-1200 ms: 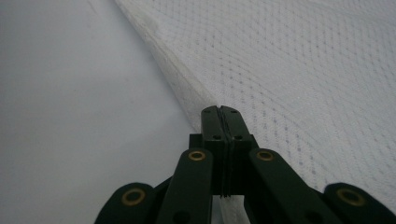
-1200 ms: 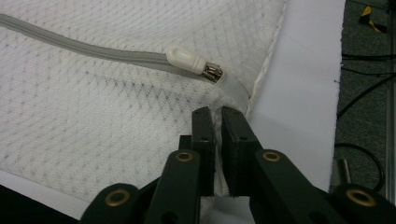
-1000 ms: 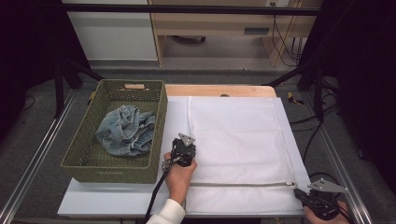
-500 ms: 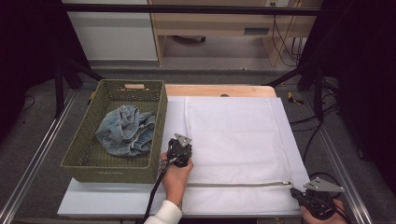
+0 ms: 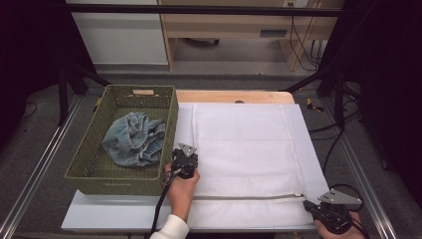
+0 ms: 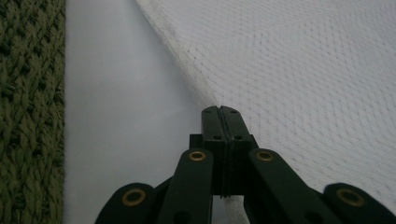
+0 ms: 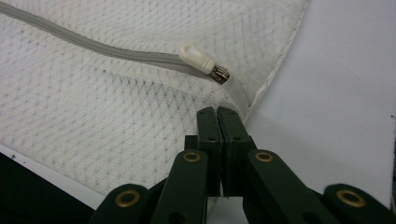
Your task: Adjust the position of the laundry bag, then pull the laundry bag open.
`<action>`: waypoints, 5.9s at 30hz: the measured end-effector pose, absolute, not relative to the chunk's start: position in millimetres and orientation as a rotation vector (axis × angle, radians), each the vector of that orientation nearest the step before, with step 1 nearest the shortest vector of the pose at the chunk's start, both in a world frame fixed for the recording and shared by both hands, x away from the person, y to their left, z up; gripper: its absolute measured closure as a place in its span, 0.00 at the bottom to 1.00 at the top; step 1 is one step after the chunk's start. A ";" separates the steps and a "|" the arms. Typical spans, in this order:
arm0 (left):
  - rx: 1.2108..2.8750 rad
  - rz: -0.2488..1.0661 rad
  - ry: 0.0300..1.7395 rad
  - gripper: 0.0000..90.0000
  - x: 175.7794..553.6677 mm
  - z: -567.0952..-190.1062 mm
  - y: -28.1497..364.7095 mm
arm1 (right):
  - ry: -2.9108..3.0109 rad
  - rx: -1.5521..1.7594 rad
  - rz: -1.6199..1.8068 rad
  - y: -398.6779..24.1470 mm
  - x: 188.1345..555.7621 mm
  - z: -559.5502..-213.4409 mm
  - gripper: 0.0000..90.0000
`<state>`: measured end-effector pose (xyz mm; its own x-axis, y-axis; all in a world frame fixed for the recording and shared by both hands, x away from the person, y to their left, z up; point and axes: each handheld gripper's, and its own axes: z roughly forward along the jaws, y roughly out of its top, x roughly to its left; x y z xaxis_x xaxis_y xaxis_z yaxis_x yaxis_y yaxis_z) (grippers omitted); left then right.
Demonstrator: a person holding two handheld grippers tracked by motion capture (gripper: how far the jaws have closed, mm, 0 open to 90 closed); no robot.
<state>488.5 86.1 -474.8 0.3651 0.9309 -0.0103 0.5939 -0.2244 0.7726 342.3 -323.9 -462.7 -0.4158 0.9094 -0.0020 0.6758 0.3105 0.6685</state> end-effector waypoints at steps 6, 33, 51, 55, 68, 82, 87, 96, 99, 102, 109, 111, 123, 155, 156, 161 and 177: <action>1.894 0.622 1.316 0.92 487.0 -473.4 84.1 | 2.184 1.424 0.869 -326.6 341.7 -463.2 0.93; 1.890 0.505 1.058 0.09 455.8 -445.8 63.8 | 1.934 1.345 0.912 -325.8 349.2 -453.6 0.06; 1.912 0.468 0.950 0.07 411.2 -449.7 74.9 | 1.909 1.279 0.952 -311.8 358.3 -443.8 0.12; 1.929 0.459 0.926 0.08 406.7 -448.4 74.2 | 1.915 1.255 0.963 -304.9 361.9 -442.1 0.15; 1.924 0.441 0.917 0.07 390.6 -449.4 84.2 | 1.999 1.265 0.964 -315.3 386.8 -454.8 0.13; 1.940 0.434 0.906 0.07 381.2 -450.1 92.6 | 2.060 1.271 0.995 -335.1 364.3 -463.6 0.22; 1.932 0.436 0.880 0.08 377.1 -446.2 91.3 | 2.049 1.298 1.041 -342.9 359.2 -463.2 0.32; 1.951 0.431 0.870 0.08 373.6 -448.6 87.8 | 2.088 1.338 1.054 -347.3 354.5 -470.4 0.45; 1.959 0.436 0.862 0.08 371.8 -448.2 86.7 | 2.115 1.337 1.054 -345.4 353.8 -472.4 0.47; 1.961 0.431 0.867 0.08 371.4 -449.2 86.5 | 2.124 1.343 1.046 -345.4 351.5 -473.6 0.48; 1.954 0.427 0.870 0.08 370.3 -449.9 86.3 | 2.150 1.341 1.030 -347.0 348.4 -476.5 0.47; 1.953 0.428 0.871 0.08 370.0 -449.8 86.1 | 2.152 1.329 1.029 -347.7 348.3 -477.1 0.47; 1.952 0.427 0.872 0.09 369.7 -450.0 85.5 | 2.191 1.308 0.978 -342.4 351.3 -480.0 0.56; 1.842 0.416 0.870 0.10 371.8 -436.7 86.3 | 2.135 1.160 0.928 -316.4 359.3 -461.5 0.94; 1.838 0.405 0.872 0.10 372.0 -436.2 85.4 | 2.134 1.166 0.929 -316.3 359.1 -461.5 0.94; 1.819 0.374 0.872 0.10 374.3 -430.6 82.5 | 2.117 1.168 0.959 -317.0 359.7 -459.9 0.94; 1.805 0.273 0.733 0.06 386.2 -418.1 35.6 | 2.108 1.126 1.019 -315.5 358.0 -456.6 0.94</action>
